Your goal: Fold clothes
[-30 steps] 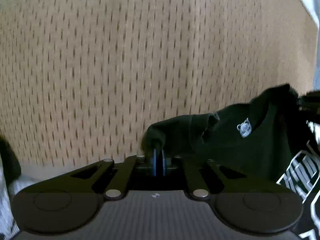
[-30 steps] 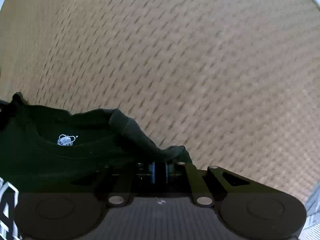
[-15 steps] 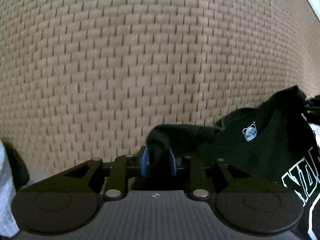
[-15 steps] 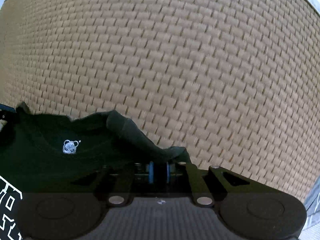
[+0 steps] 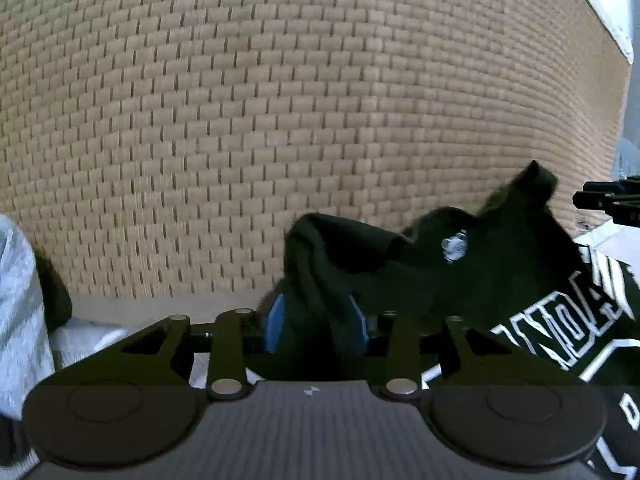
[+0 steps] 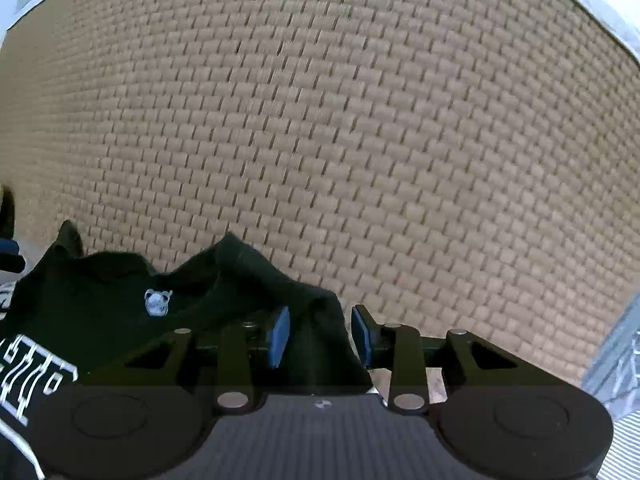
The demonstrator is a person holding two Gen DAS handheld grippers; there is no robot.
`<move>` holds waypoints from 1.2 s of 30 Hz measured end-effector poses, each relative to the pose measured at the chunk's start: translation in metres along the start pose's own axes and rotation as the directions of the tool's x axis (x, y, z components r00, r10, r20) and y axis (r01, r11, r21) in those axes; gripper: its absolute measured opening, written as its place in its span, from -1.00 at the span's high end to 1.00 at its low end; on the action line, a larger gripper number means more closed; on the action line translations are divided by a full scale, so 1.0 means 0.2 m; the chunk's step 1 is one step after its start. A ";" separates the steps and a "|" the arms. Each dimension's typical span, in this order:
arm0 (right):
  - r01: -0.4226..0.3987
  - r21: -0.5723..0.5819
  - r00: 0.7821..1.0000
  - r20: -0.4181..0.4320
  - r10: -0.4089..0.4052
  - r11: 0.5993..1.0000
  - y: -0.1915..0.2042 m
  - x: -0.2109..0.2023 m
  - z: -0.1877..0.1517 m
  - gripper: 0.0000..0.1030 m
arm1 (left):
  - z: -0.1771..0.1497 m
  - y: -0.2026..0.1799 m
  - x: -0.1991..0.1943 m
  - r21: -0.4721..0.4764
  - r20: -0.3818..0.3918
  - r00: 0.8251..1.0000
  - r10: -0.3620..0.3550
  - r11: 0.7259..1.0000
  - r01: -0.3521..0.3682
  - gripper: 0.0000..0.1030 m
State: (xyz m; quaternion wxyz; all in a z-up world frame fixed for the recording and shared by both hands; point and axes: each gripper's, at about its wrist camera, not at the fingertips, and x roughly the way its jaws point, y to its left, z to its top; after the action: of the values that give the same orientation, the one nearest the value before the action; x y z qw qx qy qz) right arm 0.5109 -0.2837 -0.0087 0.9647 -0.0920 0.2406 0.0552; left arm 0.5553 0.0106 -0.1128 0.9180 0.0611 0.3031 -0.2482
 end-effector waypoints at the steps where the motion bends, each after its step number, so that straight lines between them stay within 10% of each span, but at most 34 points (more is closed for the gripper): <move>1: -0.005 0.003 1.000 -0.008 0.005 1.000 -0.02 -0.03 -0.02 0.26 | -0.02 0.00 -0.03 0.000 -0.002 1.000 -0.003 1.000 0.003 0.23; 20: 0.055 0.238 0.989 -0.149 -0.020 0.970 -0.41 -0.76 -0.62 0.26 | -0.50 -0.50 -0.58 -0.043 -0.042 0.994 -0.102 0.994 0.101 0.06; 36: 0.191 0.331 0.972 -0.193 -0.132 0.924 -0.52 -1.28 -0.98 0.26 | -0.80 -0.72 -0.77 -0.225 -0.060 0.998 -0.031 0.974 0.016 0.05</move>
State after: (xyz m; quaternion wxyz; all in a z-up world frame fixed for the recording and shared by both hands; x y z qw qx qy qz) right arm 0.2128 -0.4417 -0.0417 0.9434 0.0558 0.3179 -0.0762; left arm 0.2925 -0.0087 -0.1468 0.9060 -0.0388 0.3588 -0.2212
